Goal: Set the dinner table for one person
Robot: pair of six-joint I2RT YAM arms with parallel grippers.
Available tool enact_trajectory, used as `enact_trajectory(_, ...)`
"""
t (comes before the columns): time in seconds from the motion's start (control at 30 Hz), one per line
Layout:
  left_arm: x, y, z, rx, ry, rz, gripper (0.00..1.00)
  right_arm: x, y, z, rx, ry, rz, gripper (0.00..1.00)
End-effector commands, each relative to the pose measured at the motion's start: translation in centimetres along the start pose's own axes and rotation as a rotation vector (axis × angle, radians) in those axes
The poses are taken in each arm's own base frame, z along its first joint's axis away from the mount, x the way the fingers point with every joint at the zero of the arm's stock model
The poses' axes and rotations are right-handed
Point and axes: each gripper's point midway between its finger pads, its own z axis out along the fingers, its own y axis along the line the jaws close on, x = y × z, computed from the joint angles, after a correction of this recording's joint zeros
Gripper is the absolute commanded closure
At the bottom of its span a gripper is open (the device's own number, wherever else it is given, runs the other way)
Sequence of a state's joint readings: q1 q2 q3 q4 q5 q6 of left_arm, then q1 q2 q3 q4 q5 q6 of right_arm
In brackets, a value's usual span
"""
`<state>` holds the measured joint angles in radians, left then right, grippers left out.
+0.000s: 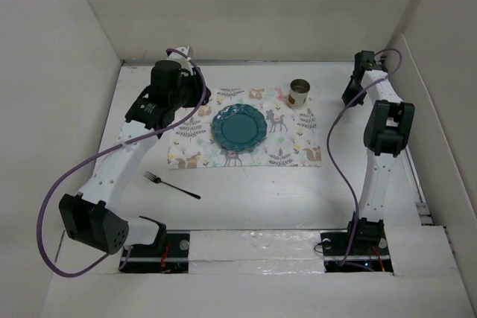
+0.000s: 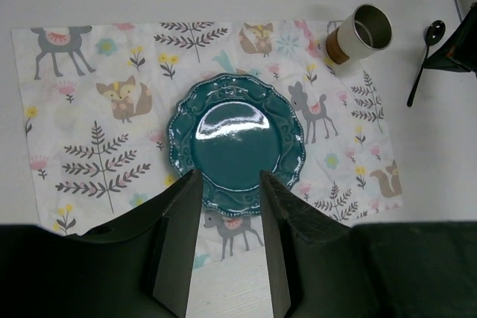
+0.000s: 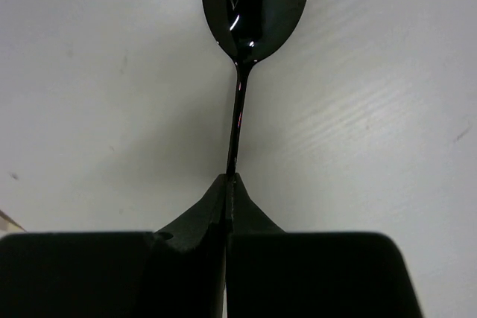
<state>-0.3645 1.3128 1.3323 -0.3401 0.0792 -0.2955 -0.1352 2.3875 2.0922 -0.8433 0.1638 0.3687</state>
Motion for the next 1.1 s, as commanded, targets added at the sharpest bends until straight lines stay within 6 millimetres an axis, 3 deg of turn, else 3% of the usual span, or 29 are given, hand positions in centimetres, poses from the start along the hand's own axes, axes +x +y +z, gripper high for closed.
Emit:
enact_trajectory(0.0, -1.0, -1.0, -1.5, 0.054, -0.052, -0.011, 0.67, 0.9, 0.5, -2.0, -0.031, -0.003, -0.022, 1.00)
enact_trajectory(0.07, -0.7, -1.2, -1.8, 0.072, -0.049, -0.016, 0.67, 2.5, 0.1, -2.6, -0.019, 0.006, -0.040, 1.00)
enact_trajectory(0.2, -0.3, -1.4, -2.2, 0.086, -0.047, -0.032, 0.67, 3.6, -0.4, -2.6, -0.003, -0.002, -0.063, 0.79)
enact_trajectory(0.27, -0.1, -1.5, -2.3, 0.095, -0.043, -0.037, 0.67, 4.1, -1.5, -2.1, 0.001, 0.025, -0.039, 0.77)
enact_trajectory(0.37, -0.2, -1.8, -2.7, 0.108, -0.054, -0.047, 0.67, 4.4, -1.4, -1.7, -0.006, 0.028, -0.033, 0.75)
enact_trajectory(0.4, -0.2, -1.8, -2.8, 0.113, -0.057, -0.050, 0.67, 4.4, -1.5, -1.7, -0.002, 0.030, -0.032, 0.76)
enact_trajectory(0.5, -0.1, -1.9, -3.1, 0.115, -0.059, -0.051, 0.67, 4.5, -1.5, -1.6, 0.002, 0.040, -0.037, 0.96)
enact_trajectory(0.6, -0.1, -1.9, -3.4, 0.118, -0.064, -0.055, 0.67, 4.1, -1.0, -2.7, 0.003, -0.005, -0.035, 1.00)
enact_trajectory(0.63, -0.2, -1.9, -3.5, 0.119, -0.068, -0.055, 0.67, 3.8, -1.2, -3.4, 0.002, -0.026, -0.028, 1.00)
enact_trajectory(0.73, -0.2, -2.1, -3.5, 0.126, -0.065, -0.054, 0.67, 0.9, -0.4, -8.2, -0.044, -0.142, -0.008, 1.00)
enact_trajectory(0.77, -0.2, -2.1, -3.4, 0.125, -0.063, -0.053, 0.67, -0.8, 0.4, -11.4, -0.087, -0.210, -0.003, 1.00)
enact_trajectory(0.8, -0.2, -2.2, -3.3, 0.130, -0.062, -0.056, 0.67, -1.5, 0.7, -13.0, -0.116, -0.237, 0.002, 1.00)
enact_trajectory(0.83, -0.5, -2.4, -3.3, 0.138, -0.068, -0.061, 0.67, -1.7, 2.3, -16.1, -0.186, -0.279, -0.018, 1.00)
enact_trajectory(0.97, -0.9, -2.5, -2.9, 0.136, -0.071, -0.067, 0.67, 0.0, 5.9, -21.1, -0.332, -0.324, -0.089, 1.00)
enact_trajectory(1.0, -1.1, -2.5, -2.9, 0.131, -0.074, -0.069, 0.67, 1.7, 7.6, -22.9, -0.395, -0.342, -0.128, 1.00)
enact_trajectory(1.07, -1.4, -2.1, -2.6, 0.102, -0.081, -0.094, 0.67, 4.4, 9.8, -24.5, -0.497, -0.309, -0.167, 1.00)
